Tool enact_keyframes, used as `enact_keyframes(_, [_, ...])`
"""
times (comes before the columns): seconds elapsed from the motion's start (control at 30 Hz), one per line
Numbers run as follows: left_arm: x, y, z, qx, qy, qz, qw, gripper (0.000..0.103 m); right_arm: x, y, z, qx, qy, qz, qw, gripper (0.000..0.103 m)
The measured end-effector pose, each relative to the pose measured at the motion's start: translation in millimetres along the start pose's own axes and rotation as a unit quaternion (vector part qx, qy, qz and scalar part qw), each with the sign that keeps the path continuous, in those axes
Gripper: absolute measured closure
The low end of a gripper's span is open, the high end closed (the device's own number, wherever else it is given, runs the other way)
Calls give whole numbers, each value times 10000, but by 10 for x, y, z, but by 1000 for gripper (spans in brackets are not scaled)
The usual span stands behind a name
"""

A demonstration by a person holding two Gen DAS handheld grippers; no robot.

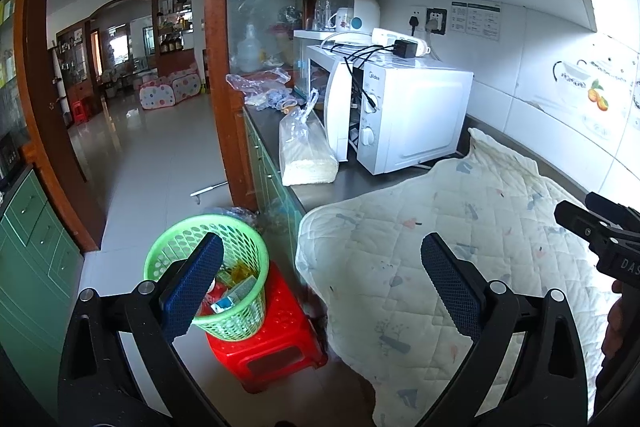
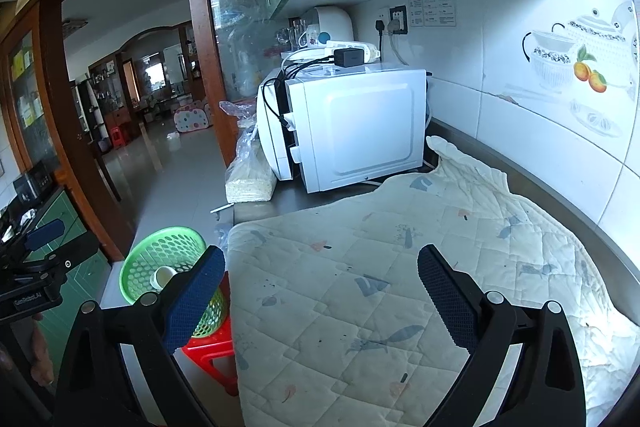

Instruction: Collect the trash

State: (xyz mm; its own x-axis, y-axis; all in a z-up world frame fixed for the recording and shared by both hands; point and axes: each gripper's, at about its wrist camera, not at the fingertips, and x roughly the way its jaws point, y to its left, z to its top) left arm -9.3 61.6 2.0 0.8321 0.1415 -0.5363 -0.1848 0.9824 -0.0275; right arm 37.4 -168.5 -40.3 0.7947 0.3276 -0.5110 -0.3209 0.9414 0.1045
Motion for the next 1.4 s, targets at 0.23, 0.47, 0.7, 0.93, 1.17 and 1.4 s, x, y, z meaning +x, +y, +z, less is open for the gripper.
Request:
enact_keyframes(0.23, [-26, 0, -19, -25, -48, 38, 10000, 5, 0, -15, -4, -16, 3, -23, 10000, 9])
enact_keyframes(0.47, [-44, 19, -19, -77, -75, 31, 9999, 5, 0, -11, 2, -85, 29, -18, 10000, 9])
enact_keyframes(0.7, [-32, 29, -21, -108, -76, 52, 9999, 5, 26, 19, 2, -161, 47, -28, 9999, 9])
enact_keyframes(0.93, [-29, 33, -21, -129, -79, 50, 9999, 5, 30, 32, 6, -166, 28, -28, 9999, 9])
enact_keyframes(1.17, [-37, 40, -26, -132, -81, 45, 9999, 5, 27, 35, 7, -158, 31, -22, 9999, 9])
enact_keyframes(1.4, [-45, 48, -30, -109, -66, 56, 9999, 5, 31, 41, 13, -156, 41, -19, 9999, 9])
